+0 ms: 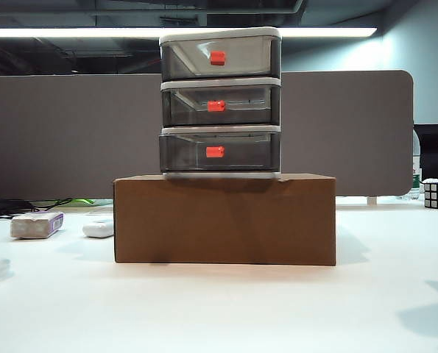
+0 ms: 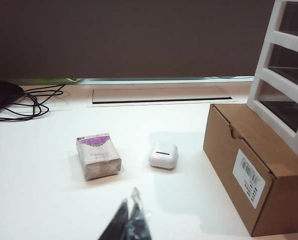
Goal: Open the third layer of the drawer on the table, pick up the transparent tape on the table and put it in, and finally close the drawer.
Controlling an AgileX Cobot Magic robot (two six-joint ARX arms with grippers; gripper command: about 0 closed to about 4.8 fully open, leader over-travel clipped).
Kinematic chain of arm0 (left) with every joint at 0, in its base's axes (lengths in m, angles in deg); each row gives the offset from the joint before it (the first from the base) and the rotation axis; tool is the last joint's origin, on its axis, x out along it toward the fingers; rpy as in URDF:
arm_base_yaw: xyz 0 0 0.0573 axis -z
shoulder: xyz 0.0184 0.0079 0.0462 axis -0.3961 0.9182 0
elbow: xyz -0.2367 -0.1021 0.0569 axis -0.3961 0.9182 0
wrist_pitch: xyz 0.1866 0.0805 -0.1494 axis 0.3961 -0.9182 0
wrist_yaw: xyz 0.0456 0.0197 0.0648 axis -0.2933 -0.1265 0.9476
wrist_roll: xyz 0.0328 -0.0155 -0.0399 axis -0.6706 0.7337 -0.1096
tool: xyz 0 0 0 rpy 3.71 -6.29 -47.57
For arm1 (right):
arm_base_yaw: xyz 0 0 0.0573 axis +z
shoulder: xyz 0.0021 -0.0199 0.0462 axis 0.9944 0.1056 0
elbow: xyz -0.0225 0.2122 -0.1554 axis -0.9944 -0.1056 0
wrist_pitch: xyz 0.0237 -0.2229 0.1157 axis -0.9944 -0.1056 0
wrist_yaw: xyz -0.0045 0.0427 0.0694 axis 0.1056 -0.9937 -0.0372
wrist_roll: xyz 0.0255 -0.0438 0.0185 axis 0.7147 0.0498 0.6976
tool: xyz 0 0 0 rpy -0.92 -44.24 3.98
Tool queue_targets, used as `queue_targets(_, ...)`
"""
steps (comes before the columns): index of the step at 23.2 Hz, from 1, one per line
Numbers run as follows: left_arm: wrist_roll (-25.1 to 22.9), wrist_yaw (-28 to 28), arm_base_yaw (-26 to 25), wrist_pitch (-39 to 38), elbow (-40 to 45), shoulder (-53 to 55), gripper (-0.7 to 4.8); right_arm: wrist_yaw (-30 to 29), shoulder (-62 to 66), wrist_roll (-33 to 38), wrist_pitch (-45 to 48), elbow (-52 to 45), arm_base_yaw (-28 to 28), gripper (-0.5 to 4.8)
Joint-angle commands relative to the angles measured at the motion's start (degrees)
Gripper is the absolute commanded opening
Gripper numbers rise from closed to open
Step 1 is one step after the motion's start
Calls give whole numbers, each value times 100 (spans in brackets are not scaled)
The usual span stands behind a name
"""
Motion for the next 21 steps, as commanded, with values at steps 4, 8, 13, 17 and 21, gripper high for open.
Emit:
queue_targets(4,15,-24,-11,31,-33,4,-5,7,-11,2,103,-35,0,-5)
queue_targets(8,17,-26,-11,31,-33,4,-5,9,-11,2,103,-35,0,-5)
queue_targets(13,1480,-1471,188,459,-39,4,-6,-870,-11,1228,610,-33,17,-5)
queue_targets(17,1469,-890,1071,638,-42,7,-6,-973,22,1456,691,140,208,-6)
queue_targets(21,1445,625,2452,713,-39,114,-6,-535,243,1467,424,450,573,-6)
